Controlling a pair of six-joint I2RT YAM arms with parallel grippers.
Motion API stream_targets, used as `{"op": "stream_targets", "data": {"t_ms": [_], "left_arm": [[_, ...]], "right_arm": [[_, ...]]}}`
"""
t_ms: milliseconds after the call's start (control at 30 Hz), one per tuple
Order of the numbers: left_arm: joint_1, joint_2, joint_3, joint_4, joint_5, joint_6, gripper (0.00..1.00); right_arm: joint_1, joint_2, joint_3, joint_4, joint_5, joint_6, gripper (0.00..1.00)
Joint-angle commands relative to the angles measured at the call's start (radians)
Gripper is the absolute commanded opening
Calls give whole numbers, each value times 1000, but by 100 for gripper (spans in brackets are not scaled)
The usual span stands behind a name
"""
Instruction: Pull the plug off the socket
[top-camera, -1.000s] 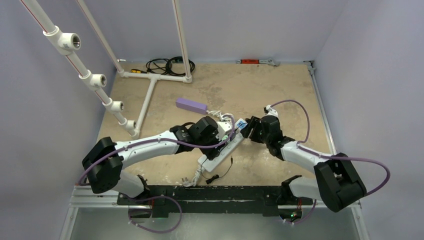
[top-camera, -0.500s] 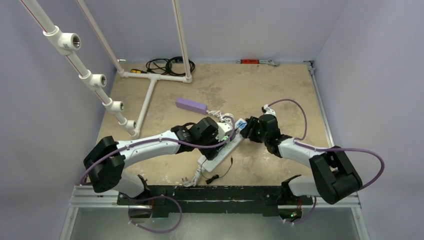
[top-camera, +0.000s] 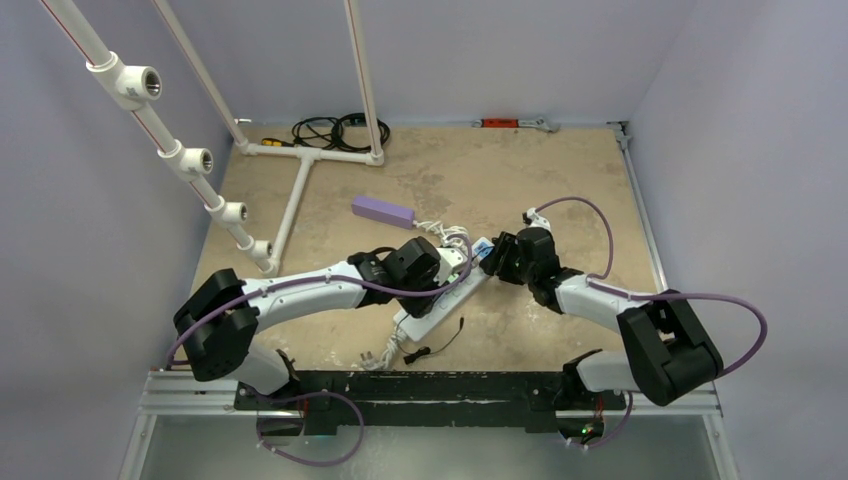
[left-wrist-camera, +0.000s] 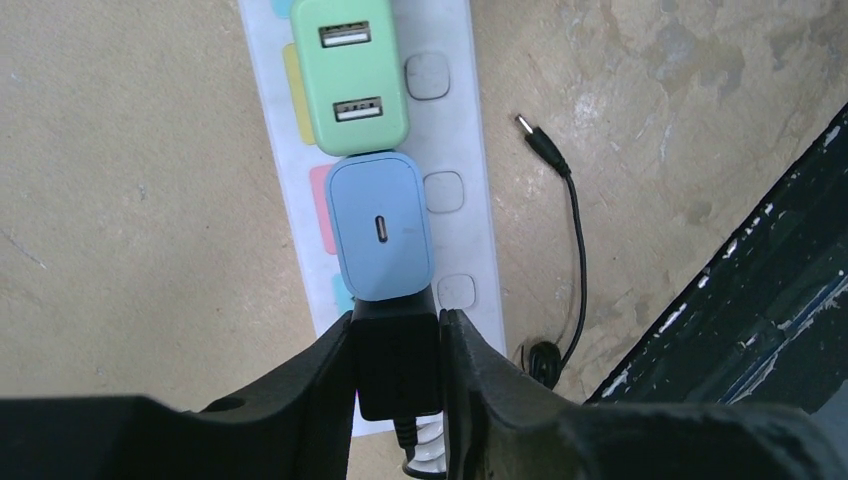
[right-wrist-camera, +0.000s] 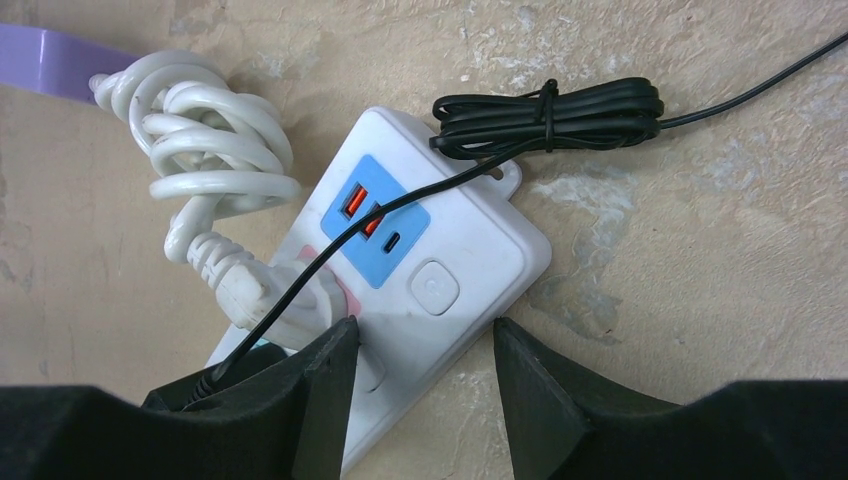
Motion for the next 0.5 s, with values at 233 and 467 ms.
{"op": "stream_targets", "data": {"t_ms": [233, 467], "left_arm": [[5, -5, 23, -29, -115, 9, 0], [-12, -18, 16, -18, -178, 15, 0]], "right_arm": [[-3, 35, 51, -3, 22, -14, 55], [-3, 50, 58, -6, 21, -14, 50]]}}
